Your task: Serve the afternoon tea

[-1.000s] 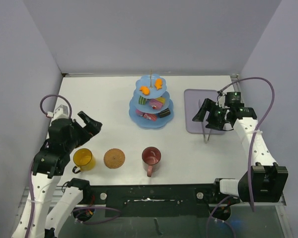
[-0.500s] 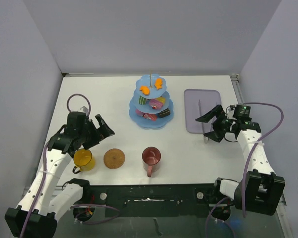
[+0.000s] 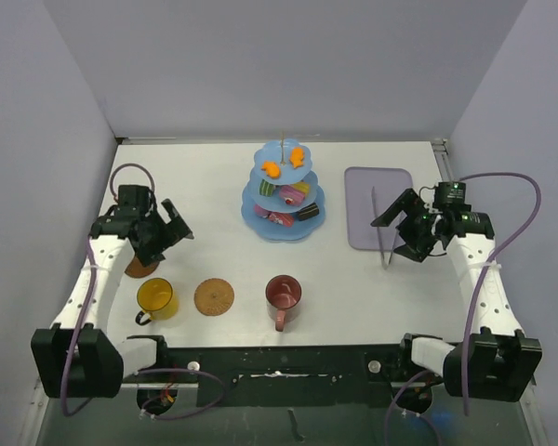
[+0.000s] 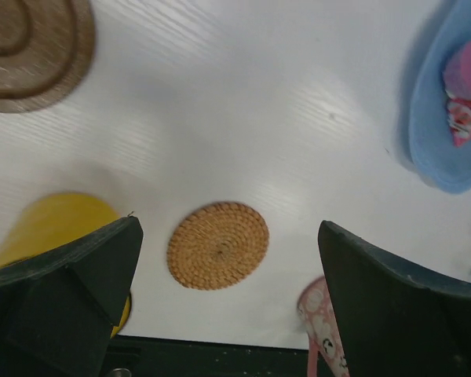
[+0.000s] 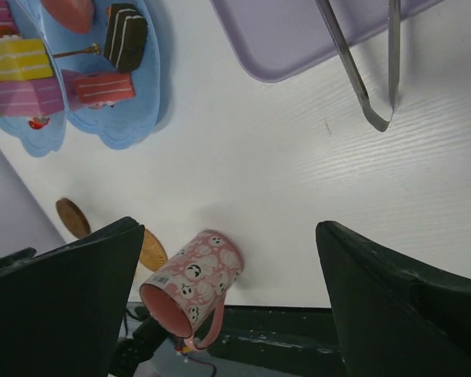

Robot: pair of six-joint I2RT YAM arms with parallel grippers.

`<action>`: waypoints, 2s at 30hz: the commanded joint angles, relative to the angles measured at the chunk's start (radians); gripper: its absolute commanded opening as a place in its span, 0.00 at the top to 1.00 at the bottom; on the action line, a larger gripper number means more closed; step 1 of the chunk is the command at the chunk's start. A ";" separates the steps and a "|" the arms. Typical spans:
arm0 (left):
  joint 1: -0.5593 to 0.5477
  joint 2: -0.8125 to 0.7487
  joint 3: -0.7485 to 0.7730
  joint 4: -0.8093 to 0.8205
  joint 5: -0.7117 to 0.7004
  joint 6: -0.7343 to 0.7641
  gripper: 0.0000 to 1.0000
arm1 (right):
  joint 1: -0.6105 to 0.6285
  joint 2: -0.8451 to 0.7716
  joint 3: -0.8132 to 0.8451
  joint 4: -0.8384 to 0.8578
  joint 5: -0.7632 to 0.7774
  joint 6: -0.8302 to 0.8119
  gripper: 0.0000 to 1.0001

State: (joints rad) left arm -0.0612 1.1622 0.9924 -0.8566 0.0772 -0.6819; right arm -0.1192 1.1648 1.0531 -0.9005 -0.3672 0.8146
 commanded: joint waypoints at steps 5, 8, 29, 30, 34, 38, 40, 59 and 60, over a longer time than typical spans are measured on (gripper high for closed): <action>0.190 0.135 0.072 0.083 -0.062 0.138 0.04 | 0.104 -0.070 0.081 -0.052 0.215 -0.147 0.02; 0.199 0.220 0.095 0.141 -0.044 0.126 0.04 | 0.105 -0.074 0.090 -0.054 0.195 -0.146 0.02; 0.247 0.520 0.084 0.280 -0.013 0.142 0.07 | 0.108 -0.026 0.073 0.017 0.105 -0.217 0.02; 0.217 0.527 0.085 0.276 -0.008 0.144 0.07 | 0.108 -0.026 0.071 0.017 0.103 -0.216 0.02; 0.144 0.533 0.055 0.269 0.006 0.090 0.07 | 0.109 -0.026 0.067 0.005 0.097 -0.217 0.02; 0.074 0.500 -0.012 0.317 0.037 0.033 0.07 | 0.108 -0.036 0.054 -0.012 0.096 -0.212 0.02; 0.051 0.485 -0.010 0.320 0.044 0.020 0.07 | 0.110 -0.045 0.045 -0.013 0.093 -0.207 0.03; -0.256 0.536 0.162 0.430 0.064 -0.145 0.09 | 0.167 -0.070 0.055 0.003 0.145 -0.210 0.02; -0.249 0.510 0.166 0.426 0.042 -0.128 0.09 | 0.171 -0.071 0.057 0.003 0.148 -0.210 0.02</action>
State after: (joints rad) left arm -0.3206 1.7447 1.0969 -0.4618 0.1722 -0.7853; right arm 0.0319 1.1191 1.0817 -0.9283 -0.2474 0.6163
